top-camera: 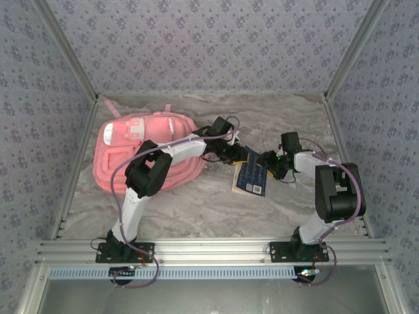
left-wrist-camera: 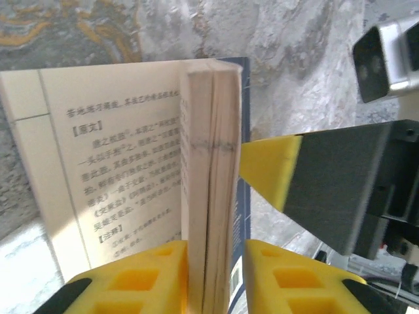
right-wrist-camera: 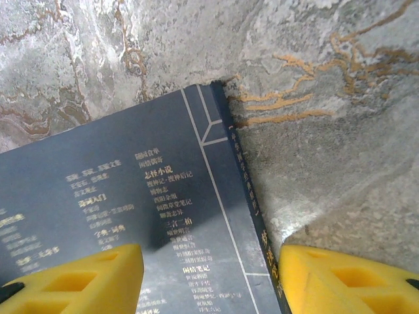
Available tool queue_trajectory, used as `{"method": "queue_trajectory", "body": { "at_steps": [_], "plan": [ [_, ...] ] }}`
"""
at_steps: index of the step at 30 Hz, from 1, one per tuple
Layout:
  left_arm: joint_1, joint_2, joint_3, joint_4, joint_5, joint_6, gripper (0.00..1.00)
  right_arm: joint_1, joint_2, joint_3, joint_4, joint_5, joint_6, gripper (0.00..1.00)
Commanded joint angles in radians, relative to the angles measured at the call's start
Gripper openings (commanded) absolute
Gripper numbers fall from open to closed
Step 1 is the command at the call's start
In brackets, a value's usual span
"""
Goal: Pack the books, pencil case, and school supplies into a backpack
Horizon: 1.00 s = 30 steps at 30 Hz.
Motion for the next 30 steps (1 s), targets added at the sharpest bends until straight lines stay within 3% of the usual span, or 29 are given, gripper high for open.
{"method": "queue_trajectory", "body": {
  "at_steps": [1, 4, 13, 19, 22, 30],
  "plan": [
    [-0.004, -0.028, -0.005, 0.039, 0.043, -0.016, 0.21, 0.05, 0.089, -0.028, 0.117, -0.084, 0.012, 0.6],
    [-0.003, -0.006, 0.015, 0.005, 0.036, 0.005, 0.18, 0.049, 0.076, -0.029, 0.106, -0.084, 0.011, 0.59],
    [-0.004, 0.027, 0.07, -0.104, -0.003, 0.074, 0.3, 0.049, 0.061, -0.023, 0.094, -0.084, 0.005, 0.59],
    [-0.004, 0.059, 0.089, -0.116, 0.013, 0.076, 0.19, 0.054, 0.06, -0.021, 0.108, -0.089, 0.011, 0.58],
    [-0.003, 0.055, 0.084, -0.11, 0.024, 0.077, 0.0, 0.054, 0.057, -0.021, 0.096, -0.097, 0.009, 0.58],
    [0.08, -0.171, -0.079, 0.04, 0.028, -0.028, 0.0, 0.049, -0.184, 0.011, -0.071, 0.073, -0.063, 0.72]
  ]
}}
